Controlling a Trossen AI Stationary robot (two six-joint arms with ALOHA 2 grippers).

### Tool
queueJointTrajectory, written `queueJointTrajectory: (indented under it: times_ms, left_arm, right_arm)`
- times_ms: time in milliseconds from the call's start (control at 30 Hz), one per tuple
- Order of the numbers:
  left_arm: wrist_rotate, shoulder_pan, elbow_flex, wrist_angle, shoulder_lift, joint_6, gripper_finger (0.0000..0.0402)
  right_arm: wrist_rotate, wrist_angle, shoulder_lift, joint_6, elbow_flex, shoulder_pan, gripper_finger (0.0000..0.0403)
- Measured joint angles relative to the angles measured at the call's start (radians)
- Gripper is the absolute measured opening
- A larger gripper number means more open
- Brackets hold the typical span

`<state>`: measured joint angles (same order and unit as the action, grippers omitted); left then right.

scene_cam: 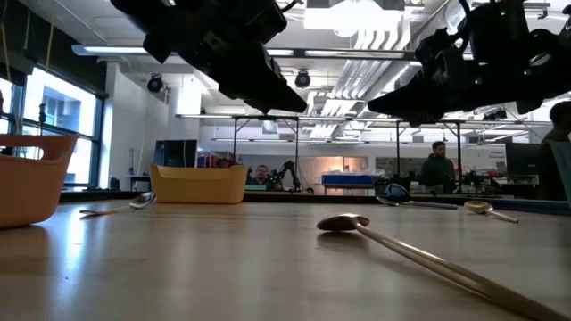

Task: Sort silverware by color (type)
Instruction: Put the bottom gold spoon into the orange bin

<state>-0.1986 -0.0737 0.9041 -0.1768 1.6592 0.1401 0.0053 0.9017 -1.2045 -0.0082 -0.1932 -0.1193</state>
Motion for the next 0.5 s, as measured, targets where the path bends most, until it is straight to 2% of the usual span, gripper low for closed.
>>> queueJointTrajectory:
  times_ms: [200,367,500]
  left_arm:
    - [0.002,0.005,0.07,0.102,0.0,0.052,0.0]
    - [-0.057,-0.042,0.104,0.13,0.0,0.154,0.0]
    - [-0.025,-0.095,0.115,0.129,0.0,0.167,0.0007]
  right_arm:
    - [-0.052,0.003,0.006,-0.047,0.0,-0.034,0.0]
    - [-0.07,0.009,0.041,-0.076,-0.001,-0.073,0.0]
    - [-0.11,0.008,0.079,-0.075,-0.001,-0.08,0.0]
